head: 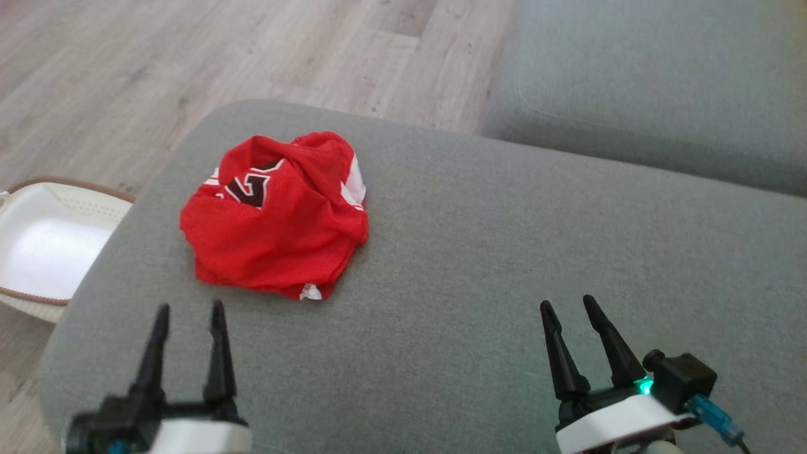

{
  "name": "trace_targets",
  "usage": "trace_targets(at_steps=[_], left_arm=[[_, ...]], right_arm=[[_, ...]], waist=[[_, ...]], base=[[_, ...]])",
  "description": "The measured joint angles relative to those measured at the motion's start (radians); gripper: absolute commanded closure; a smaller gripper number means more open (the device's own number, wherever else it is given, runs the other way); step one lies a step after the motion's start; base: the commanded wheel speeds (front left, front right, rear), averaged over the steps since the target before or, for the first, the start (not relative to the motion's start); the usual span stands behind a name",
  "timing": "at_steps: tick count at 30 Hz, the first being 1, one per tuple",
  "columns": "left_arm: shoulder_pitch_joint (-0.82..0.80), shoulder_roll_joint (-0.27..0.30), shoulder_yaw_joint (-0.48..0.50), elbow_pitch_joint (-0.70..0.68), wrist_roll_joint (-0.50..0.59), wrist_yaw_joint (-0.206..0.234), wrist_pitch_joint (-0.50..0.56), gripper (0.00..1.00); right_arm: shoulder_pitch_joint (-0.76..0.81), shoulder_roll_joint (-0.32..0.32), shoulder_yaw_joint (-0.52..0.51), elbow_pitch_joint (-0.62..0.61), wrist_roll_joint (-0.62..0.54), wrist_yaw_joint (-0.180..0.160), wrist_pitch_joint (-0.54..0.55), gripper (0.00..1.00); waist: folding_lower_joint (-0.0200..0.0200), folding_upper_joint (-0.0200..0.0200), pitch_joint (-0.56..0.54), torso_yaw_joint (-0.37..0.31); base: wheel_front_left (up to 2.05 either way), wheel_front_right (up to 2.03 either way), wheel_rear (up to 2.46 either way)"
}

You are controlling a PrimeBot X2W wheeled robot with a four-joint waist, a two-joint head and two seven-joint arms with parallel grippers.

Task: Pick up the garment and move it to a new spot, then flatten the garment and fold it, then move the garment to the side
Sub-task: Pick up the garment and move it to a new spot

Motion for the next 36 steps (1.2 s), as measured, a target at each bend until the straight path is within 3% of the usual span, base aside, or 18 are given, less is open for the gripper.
trace_targets(at_steps=[7,11,17,22,30,31,32,36], left_arm=[[-0.233,0.121,0.007,0.154,0.044,-0.035,0.006,0.00],[-0.439,0.201,-0.015,0.280,0.042,-0.052,0.106,0.00],[-0.741,0.317,-0.155,0.466,-0.032,-0.059,0.247,0.00],[-0.887,0.394,-0.263,0.628,-0.094,-0.060,0.388,0.00],[-0.962,0.418,-0.372,0.786,-0.202,-0.060,0.527,0.00],[-0.964,0.418,-0.386,0.793,-0.217,-0.060,0.534,0.44],[-0.964,0.418,-0.395,0.794,-0.231,-0.060,0.531,1.00],[-0.972,0.420,-0.413,0.811,-0.277,-0.060,0.484,1.00]], right_arm=[[-0.012,0.000,-0.033,-0.010,-0.053,0.000,0.000,0.00],[-0.056,-0.001,-0.071,-0.031,-0.092,0.000,0.000,0.00],[-0.127,-0.002,-0.090,-0.042,-0.105,0.000,0.000,0.00],[-0.136,-0.002,-0.093,-0.051,-0.105,0.000,0.000,0.00],[-0.176,-0.003,-0.105,-0.069,-0.112,0.000,0.000,0.00],[-0.176,-0.003,-0.108,-0.070,-0.112,0.000,0.000,0.00],[-0.176,-0.003,-0.110,-0.070,-0.112,0.000,0.000,0.00],[-0.176,-0.003,-0.116,-0.068,-0.112,0.000,0.000,0.00]], waist=[[0.0001,0.0000,0.082,-0.047],[0.0003,0.0000,0.157,-0.075],[0.0004,0.0000,0.276,-0.121],[0.0003,0.0000,0.345,-0.170],[0.0003,0.0000,0.407,-0.221],[0.0003,0.0000,0.409,-0.223],[0.0002,0.0000,0.410,-0.224],[0.0000,0.0000,0.397,-0.221]], base=[[0.00,0.00,0.00],[0.00,0.00,0.00],[0.00,0.00,0.00],[0.00,0.00,0.00],[0.00,0.00,0.00],[0.00,0.00,0.00],[0.00,0.00,0.00],[0.00,0.00,0.00]])
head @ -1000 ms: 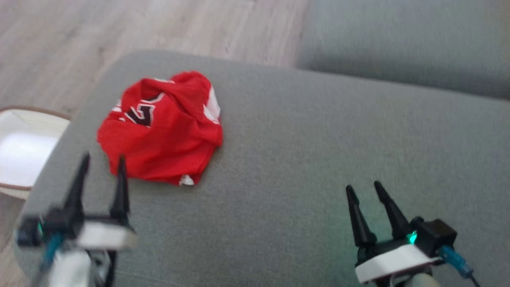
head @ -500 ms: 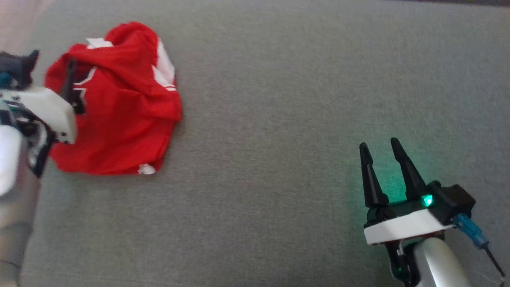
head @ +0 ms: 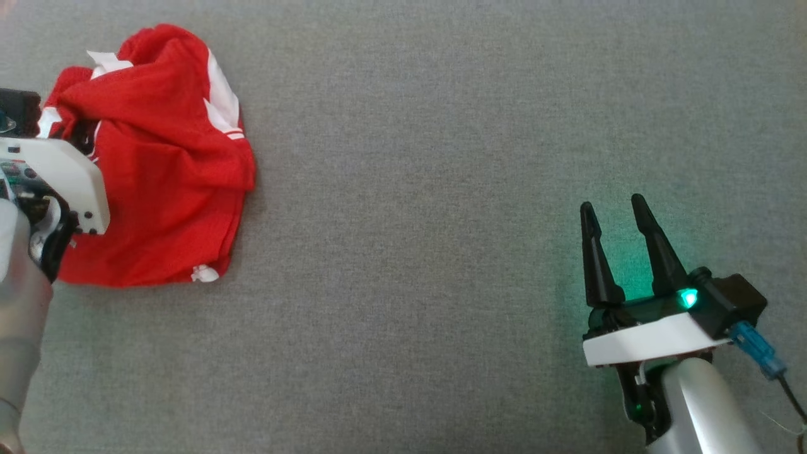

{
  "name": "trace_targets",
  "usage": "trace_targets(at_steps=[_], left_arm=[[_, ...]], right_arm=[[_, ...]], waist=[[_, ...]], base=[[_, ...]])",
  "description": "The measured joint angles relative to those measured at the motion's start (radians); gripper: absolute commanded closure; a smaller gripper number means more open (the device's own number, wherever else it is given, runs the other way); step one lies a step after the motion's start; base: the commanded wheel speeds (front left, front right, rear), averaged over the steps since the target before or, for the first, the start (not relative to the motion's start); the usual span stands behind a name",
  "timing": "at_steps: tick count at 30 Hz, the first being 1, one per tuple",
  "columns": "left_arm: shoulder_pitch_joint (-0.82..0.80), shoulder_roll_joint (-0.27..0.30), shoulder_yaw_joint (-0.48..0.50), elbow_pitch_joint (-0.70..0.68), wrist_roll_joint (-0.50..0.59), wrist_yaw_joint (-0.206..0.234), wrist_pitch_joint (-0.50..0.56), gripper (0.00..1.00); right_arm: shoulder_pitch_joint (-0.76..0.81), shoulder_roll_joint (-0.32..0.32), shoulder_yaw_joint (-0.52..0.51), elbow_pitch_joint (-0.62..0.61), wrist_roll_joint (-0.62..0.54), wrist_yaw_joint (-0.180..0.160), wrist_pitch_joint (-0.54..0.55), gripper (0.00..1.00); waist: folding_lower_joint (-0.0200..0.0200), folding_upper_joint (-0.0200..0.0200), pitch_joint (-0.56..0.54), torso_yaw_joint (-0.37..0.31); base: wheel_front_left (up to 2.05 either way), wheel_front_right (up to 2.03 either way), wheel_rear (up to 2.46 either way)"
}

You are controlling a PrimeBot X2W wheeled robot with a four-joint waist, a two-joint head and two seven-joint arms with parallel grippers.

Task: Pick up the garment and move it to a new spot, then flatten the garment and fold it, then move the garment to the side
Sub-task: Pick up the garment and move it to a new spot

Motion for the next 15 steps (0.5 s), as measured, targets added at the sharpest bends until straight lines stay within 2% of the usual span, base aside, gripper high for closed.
trace_targets(at_steps=[10,15], left_arm=[[-0.029,0.003,0.014,-0.004,-0.120,0.000,-0.197,1.00],[-0.026,-0.029,0.042,-0.142,-0.287,0.000,-0.296,1.00]], right_arm=[[0.007,0.000,0.018,0.023,0.032,0.000,0.000,0.00],[0.027,0.000,0.024,0.035,0.047,0.000,0.000,0.00]], waist=[[-0.0001,0.0000,-0.100,-0.002],[-0.0002,0.0000,-0.158,-0.010]], base=[[0.00,0.00,0.00],[0.00,0.00,0.00]])
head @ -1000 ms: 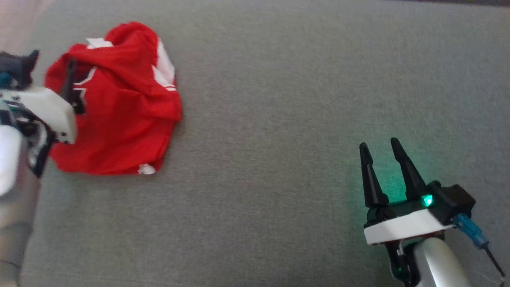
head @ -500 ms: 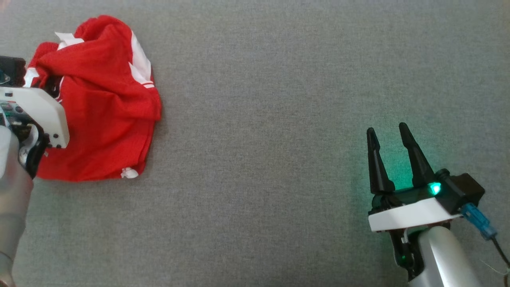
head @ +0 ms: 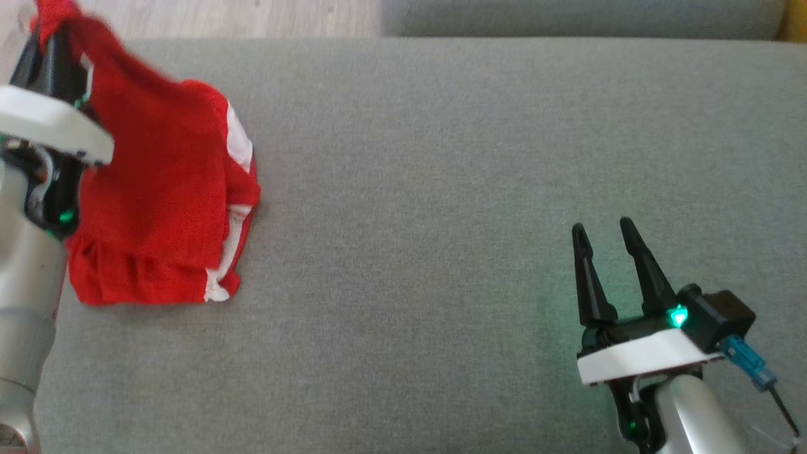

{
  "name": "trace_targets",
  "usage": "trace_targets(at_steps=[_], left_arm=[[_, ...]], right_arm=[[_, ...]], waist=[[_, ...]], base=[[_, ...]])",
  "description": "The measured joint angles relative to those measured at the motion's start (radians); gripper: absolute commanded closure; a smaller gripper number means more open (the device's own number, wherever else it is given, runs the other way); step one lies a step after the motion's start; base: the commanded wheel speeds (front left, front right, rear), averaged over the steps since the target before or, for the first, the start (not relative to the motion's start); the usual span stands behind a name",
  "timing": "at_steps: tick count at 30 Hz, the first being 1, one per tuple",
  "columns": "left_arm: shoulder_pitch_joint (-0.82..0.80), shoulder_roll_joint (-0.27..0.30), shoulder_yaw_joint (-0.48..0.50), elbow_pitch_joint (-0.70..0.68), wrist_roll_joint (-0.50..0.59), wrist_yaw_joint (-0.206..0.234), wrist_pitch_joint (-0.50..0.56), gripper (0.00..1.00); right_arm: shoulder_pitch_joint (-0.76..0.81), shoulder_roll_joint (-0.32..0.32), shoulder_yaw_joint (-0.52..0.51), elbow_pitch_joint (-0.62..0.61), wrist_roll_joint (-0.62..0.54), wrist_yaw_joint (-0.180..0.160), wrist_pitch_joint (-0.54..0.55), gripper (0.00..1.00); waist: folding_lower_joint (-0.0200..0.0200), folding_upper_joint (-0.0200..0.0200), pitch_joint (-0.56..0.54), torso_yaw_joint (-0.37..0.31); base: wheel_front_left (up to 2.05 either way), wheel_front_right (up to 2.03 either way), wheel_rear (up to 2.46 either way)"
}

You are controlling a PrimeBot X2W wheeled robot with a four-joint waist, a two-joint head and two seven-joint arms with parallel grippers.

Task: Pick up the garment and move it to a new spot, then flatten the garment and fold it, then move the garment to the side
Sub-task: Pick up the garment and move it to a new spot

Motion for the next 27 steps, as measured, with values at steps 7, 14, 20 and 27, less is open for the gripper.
trace_targets(at_steps=[7,14,20,27], left_arm=[[0.005,-0.002,-0.024,-0.156,-0.042,0.000,-0.065,1.00],[0.036,-0.061,-0.059,-0.323,-0.068,0.011,-0.041,1.00],[0.044,-0.111,-0.105,-0.467,-0.068,0.072,0.017,1.00],[0.067,-0.171,-0.159,-0.566,-0.068,0.107,0.056,1.00]], right_arm=[[0.021,0.000,0.000,0.015,0.012,0.000,0.000,0.00],[0.027,0.000,0.023,0.026,0.026,0.000,0.000,0.00],[0.041,0.000,0.034,0.028,0.027,0.000,0.000,0.00],[0.041,0.000,0.060,0.028,0.045,0.000,0.000,0.00]], waist=[[0.0001,0.0000,-0.048,-0.008],[0.0000,0.0000,-0.099,-0.031],[0.0001,0.0000,-0.124,-0.089],[0.0001,0.0000,-0.123,-0.176]], base=[[0.00,0.00,0.00],[0.00,0.00,0.00],[0.00,0.00,0.00],[0.00,0.00,0.00]])
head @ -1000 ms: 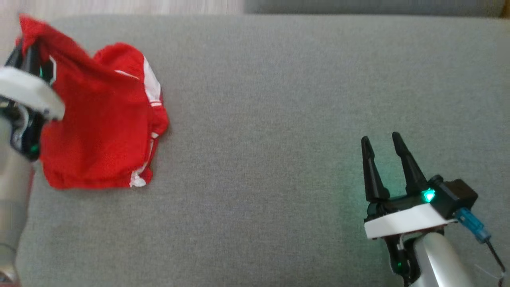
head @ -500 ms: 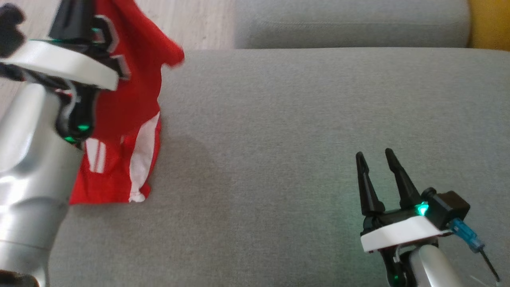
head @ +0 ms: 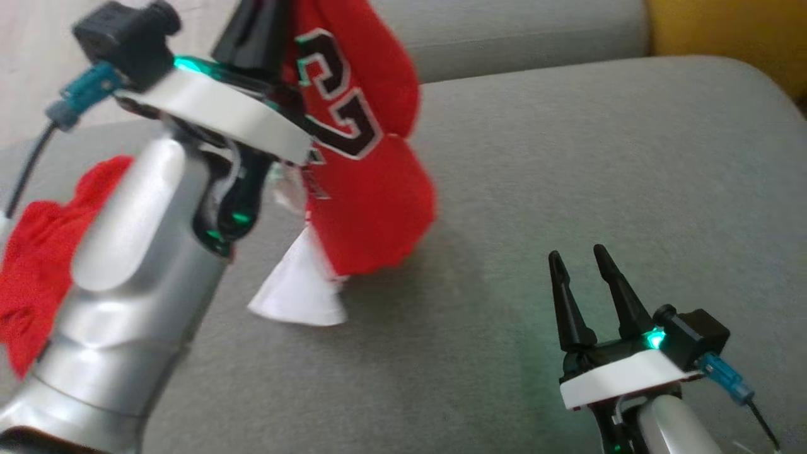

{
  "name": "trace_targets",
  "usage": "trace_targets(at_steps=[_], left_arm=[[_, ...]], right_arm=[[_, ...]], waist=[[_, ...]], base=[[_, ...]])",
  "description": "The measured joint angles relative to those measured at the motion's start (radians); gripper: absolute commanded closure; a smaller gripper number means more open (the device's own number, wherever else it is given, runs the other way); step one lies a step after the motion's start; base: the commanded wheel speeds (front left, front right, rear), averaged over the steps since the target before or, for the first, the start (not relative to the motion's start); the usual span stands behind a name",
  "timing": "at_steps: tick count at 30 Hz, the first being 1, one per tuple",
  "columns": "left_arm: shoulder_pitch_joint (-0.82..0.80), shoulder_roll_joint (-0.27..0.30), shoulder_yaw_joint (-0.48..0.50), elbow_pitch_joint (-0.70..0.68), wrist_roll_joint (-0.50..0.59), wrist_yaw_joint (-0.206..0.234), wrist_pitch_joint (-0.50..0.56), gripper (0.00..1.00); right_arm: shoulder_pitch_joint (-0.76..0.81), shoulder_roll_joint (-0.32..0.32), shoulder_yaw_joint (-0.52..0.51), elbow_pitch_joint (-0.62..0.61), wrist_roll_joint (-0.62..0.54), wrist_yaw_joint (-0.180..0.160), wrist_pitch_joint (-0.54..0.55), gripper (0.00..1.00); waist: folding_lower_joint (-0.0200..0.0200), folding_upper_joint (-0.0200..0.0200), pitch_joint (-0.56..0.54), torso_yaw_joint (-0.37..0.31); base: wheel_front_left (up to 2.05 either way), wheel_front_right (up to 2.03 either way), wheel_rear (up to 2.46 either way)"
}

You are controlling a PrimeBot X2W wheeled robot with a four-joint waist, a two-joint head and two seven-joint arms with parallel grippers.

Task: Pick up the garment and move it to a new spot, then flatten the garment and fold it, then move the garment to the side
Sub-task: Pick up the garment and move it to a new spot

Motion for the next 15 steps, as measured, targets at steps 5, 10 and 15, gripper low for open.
trace_targets(at_steps=[5,10,15], left_arm=[[0.010,-0.021,-0.037,0.000,0.010,0.008,0.008,1.00],[-0.001,-0.029,-0.074,0.048,0.055,0.006,0.007,1.00],[-0.061,-0.030,-0.093,0.128,0.087,-0.020,0.001,1.00]], right_arm=[[-0.004,0.000,0.009,-0.002,0.013,0.000,0.000,0.00],[-0.027,0.000,0.022,-0.013,0.038,0.000,0.000,0.00],[-0.084,0.000,0.038,-0.032,0.065,0.000,0.000,0.00]], waist=[[0.0001,0.0000,0.021,-0.077],[0.0001,0.0000,0.058,-0.159],[0.0003,0.0000,0.111,-0.239]], base=[[0.00,0.00,0.00],[0.00,0.00,0.00],[0.00,0.00,0.00]])
